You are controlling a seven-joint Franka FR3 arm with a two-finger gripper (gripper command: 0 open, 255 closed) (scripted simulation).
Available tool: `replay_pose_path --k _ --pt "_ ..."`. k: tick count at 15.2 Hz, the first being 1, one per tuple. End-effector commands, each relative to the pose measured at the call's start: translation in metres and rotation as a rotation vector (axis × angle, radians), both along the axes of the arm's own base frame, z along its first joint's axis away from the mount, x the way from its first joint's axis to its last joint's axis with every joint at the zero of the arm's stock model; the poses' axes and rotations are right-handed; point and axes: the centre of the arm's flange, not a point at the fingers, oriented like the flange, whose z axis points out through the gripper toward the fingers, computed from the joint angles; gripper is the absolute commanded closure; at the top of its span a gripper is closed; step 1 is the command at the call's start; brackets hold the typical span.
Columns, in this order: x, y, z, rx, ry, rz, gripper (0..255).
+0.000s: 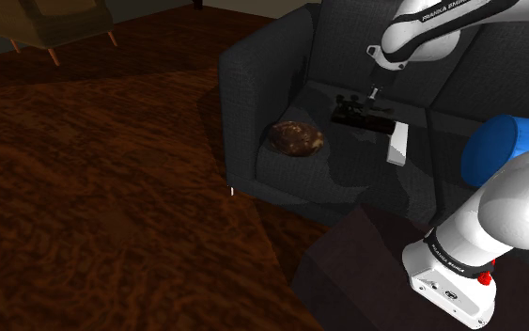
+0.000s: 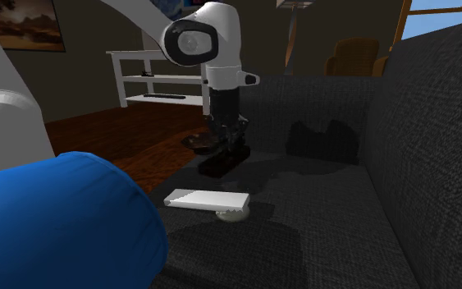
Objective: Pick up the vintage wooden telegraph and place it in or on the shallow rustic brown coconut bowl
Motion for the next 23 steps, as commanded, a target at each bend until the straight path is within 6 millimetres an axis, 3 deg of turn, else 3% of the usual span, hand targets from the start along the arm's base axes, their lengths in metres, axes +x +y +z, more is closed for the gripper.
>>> replay_pose_path --k 1,14,23 --pt "-0.001 0.000 0.010 0.000 0.000 0.000 255" --pt "-0.001 0.000 0.079 0.000 0.000 0.000 255" --pt "0.040 0.111 0.085 0.000 0.000 0.000 255"
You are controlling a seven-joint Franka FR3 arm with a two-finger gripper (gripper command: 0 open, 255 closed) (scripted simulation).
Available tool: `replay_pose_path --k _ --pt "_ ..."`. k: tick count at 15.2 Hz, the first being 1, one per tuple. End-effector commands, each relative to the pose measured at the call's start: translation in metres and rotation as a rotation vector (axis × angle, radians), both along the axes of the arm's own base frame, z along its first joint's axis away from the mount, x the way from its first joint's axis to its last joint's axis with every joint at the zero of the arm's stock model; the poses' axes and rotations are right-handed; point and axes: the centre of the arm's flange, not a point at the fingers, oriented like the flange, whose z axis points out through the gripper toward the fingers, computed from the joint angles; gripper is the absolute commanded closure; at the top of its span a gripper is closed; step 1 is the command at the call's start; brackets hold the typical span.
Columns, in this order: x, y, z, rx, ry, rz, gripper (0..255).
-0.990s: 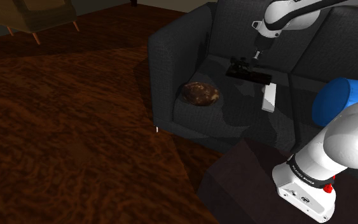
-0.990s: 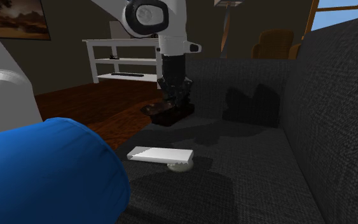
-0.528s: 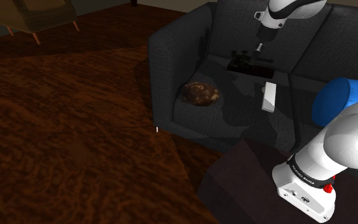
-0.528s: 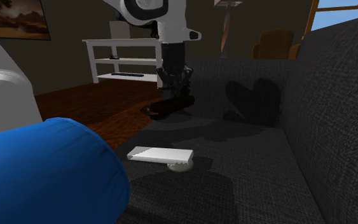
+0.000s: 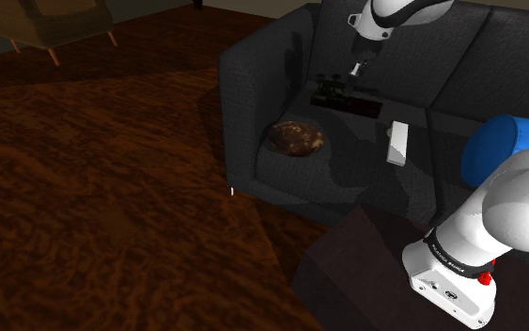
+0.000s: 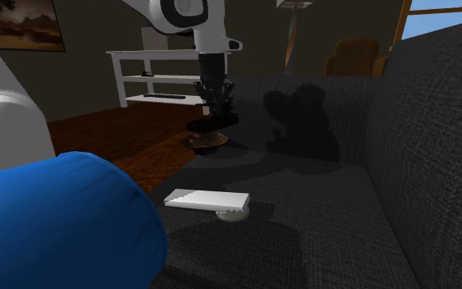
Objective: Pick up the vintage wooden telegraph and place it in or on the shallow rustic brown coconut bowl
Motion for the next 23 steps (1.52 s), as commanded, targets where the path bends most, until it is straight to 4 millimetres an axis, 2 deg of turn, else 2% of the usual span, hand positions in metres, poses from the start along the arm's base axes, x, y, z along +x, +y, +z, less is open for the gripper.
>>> replay_pose_path --k 1,11,23 --pt "0.009 0.024 0.000 0.000 -0.001 -0.002 255" --pt "0.054 0.144 0.007 0.000 -0.001 -0.002 255" --pt "0.054 0.144 -0.056 0.000 -0.001 -0.002 255"
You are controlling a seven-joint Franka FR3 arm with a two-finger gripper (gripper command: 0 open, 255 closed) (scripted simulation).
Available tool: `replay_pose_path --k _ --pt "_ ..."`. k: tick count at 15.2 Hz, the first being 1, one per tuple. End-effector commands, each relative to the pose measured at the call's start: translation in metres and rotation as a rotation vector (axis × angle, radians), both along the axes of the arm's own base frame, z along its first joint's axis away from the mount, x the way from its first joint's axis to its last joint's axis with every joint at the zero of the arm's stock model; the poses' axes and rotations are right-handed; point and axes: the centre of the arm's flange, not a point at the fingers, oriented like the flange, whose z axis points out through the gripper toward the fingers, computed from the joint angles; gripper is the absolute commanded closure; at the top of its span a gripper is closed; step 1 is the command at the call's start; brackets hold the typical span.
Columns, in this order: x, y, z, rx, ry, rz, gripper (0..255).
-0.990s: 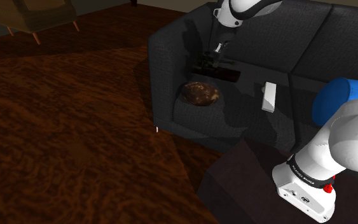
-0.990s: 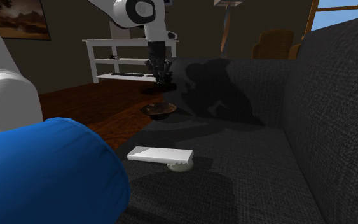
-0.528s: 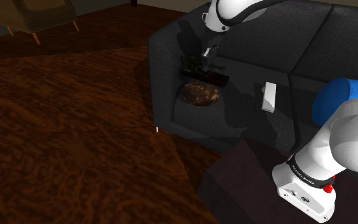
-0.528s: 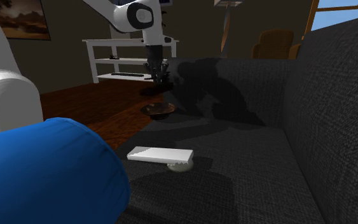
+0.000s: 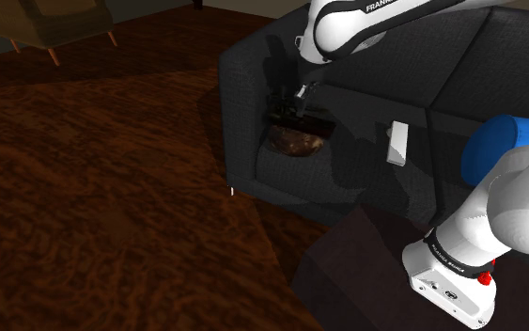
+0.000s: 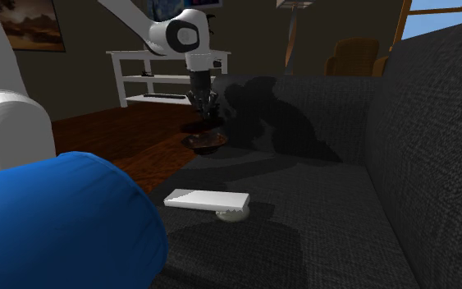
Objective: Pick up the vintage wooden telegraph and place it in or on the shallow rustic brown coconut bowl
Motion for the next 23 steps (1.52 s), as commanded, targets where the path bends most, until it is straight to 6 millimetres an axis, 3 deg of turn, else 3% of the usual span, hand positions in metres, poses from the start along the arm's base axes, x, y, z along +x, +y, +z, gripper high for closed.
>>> replay_pose_path --k 1,4,12,13,18,22,23 --pt "-0.002 0.000 -0.011 0.000 -0.001 0.000 255" --pt "-0.002 0.000 -0.026 0.000 -0.001 0.000 255" --pt "-0.002 0.000 -0.026 0.000 -0.001 0.000 255" --pt "-0.002 0.000 -0.026 0.000 -0.001 0.000 0" --pt "-0.002 0.000 -0.027 0.000 -0.001 0.000 0" --pt "-0.005 -0.001 0.023 0.000 -0.001 0.000 0" --pt "-0.005 -0.001 0.023 0.000 -0.001 0.000 0"
